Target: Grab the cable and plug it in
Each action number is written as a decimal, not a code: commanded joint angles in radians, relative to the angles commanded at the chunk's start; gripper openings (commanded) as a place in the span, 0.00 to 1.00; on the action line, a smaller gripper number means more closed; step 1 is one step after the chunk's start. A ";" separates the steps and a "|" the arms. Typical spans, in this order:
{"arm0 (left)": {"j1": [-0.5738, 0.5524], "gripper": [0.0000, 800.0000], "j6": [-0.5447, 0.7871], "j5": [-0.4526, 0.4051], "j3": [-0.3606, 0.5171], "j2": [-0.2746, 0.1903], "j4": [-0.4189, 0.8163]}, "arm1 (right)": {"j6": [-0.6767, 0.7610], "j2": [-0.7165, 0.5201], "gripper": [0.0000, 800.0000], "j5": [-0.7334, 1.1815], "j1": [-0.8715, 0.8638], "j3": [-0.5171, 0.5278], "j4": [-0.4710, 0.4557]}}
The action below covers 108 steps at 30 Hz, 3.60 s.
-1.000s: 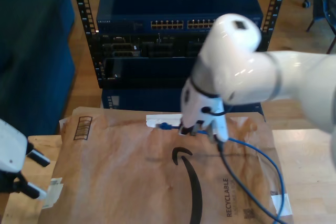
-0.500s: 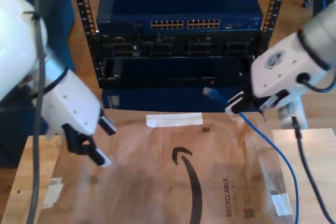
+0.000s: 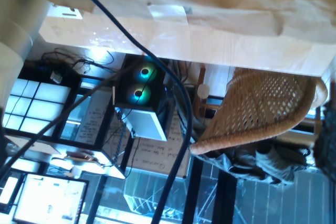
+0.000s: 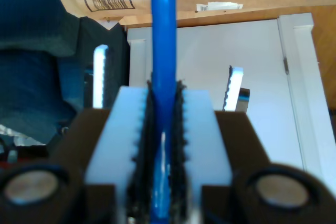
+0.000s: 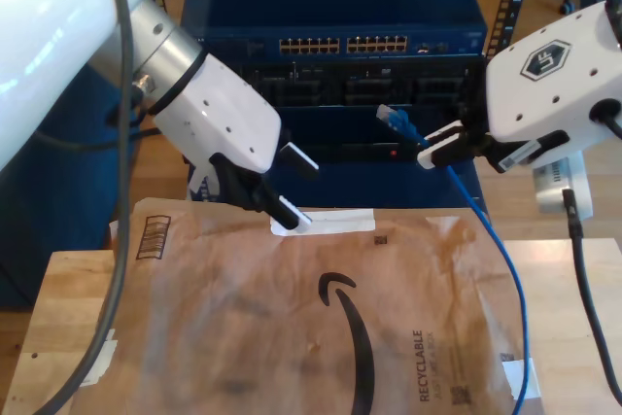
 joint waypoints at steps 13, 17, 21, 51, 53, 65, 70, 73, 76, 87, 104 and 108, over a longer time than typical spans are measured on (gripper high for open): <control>-0.005 0.99 0.054 0.069 -0.060 -0.026 -0.087 | 0.002 -0.008 0.00 -0.005 0.008 0.063 0.006; -0.003 0.96 0.063 0.117 -0.060 -0.028 -0.143 | 0.002 -0.005 0.00 -0.006 0.009 0.063 0.006; 0.000 0.95 0.071 0.137 -0.057 -0.028 -0.186 | 0.002 -0.005 0.00 -0.014 0.009 0.061 0.006; 0.003 0.42 0.071 0.184 -0.051 -0.026 -0.244 | 0.002 0.002 0.00 -0.029 0.015 0.055 0.009; 0.005 0.37 0.069 0.184 -0.048 -0.026 -0.252 | 0.002 0.002 0.00 -0.029 0.015 0.055 0.008; 0.005 0.28 0.066 0.175 -0.046 -0.026 -0.253 | 0.002 0.003 0.00 -0.029 0.017 0.058 0.008; 0.006 0.30 0.064 0.144 -0.020 -0.026 -0.250 | 0.003 0.006 0.00 -0.029 0.028 0.057 0.008; 0.006 0.31 0.064 0.118 -0.008 -0.028 -0.250 | 0.005 0.006 0.00 -0.029 0.029 0.058 0.008; 0.011 0.31 0.063 0.117 -0.008 -0.029 -0.249 | 0.005 0.012 0.00 -0.029 0.034 0.058 0.006; 0.044 0.31 0.066 0.118 -0.008 -0.038 -0.253 | 0.005 0.026 0.00 -0.029 0.035 0.066 0.006; 0.044 0.31 0.068 0.121 -0.009 -0.038 -0.249 | 0.005 0.054 0.00 -0.084 0.095 0.068 0.005; 0.046 0.31 0.066 0.121 -0.009 -0.038 -0.245 | 0.005 0.054 0.00 -0.084 0.094 0.068 0.006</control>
